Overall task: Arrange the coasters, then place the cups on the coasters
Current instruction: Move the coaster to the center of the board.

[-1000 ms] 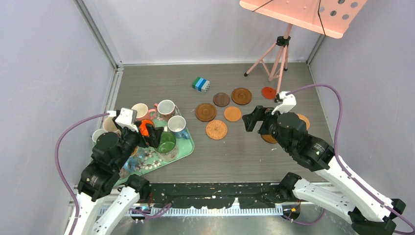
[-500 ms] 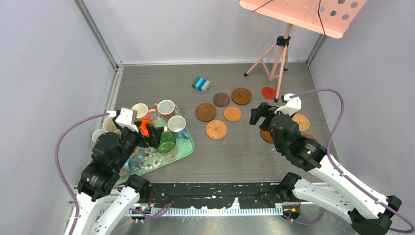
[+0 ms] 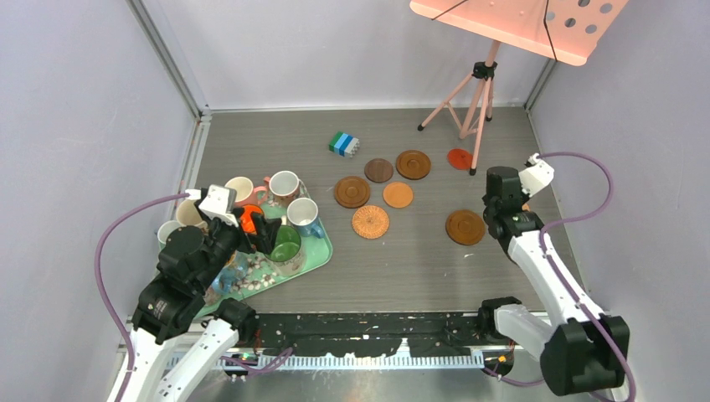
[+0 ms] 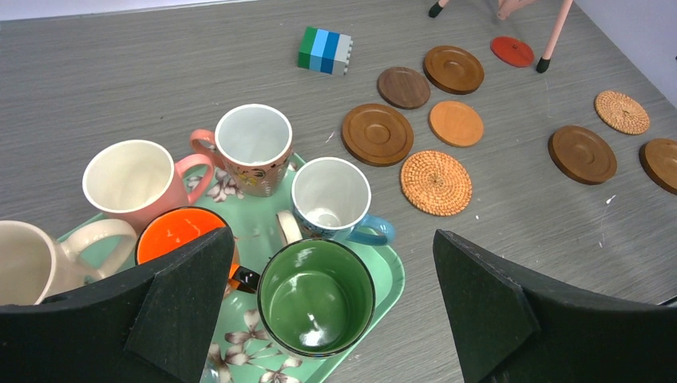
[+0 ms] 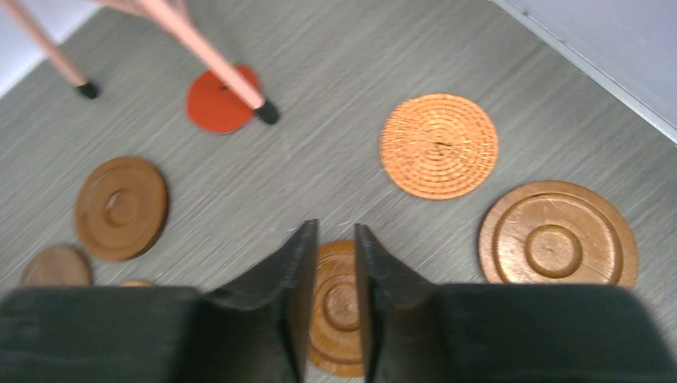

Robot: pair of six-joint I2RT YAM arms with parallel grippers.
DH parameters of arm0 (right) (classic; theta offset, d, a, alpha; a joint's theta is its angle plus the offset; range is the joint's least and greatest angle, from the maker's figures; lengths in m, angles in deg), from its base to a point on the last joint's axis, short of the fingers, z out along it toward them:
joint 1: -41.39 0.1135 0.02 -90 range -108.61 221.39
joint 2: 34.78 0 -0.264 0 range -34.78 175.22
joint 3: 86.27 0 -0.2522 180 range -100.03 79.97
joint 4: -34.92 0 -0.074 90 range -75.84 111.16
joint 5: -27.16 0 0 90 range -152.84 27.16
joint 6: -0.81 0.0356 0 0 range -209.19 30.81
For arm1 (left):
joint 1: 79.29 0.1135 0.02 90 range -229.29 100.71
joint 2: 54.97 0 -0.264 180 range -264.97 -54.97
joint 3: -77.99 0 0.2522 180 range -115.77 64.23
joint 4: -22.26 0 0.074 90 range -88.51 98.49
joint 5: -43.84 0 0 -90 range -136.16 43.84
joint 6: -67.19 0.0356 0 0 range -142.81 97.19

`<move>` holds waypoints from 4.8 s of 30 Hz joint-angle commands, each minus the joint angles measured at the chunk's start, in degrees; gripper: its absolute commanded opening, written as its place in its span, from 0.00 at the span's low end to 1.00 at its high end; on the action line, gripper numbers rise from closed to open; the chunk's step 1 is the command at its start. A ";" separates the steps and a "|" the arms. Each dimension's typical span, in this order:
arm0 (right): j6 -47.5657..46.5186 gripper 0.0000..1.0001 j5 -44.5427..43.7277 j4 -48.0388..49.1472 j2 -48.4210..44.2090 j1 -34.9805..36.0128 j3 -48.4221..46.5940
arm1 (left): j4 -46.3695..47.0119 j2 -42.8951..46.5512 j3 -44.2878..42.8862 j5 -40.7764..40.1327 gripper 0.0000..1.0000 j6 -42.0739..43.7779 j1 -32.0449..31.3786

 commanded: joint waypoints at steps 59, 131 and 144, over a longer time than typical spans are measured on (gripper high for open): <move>2.77 0.05 26.93 5.29 6.37 -28.76 3.63 | 0.92 0.38 -0.02 -7.56 0.99 1.40 -1.23; 8.82 0.05 16.07 1.04 9.92 -29.69 12.18 | 0.93 -2.11 0.30 -6.43 0.99 1.40 -1.27; 8.09 0.05 23.40 6.66 11.31 -29.69 14.75 | 0.91 -1.78 0.30 -6.60 0.99 1.40 -1.27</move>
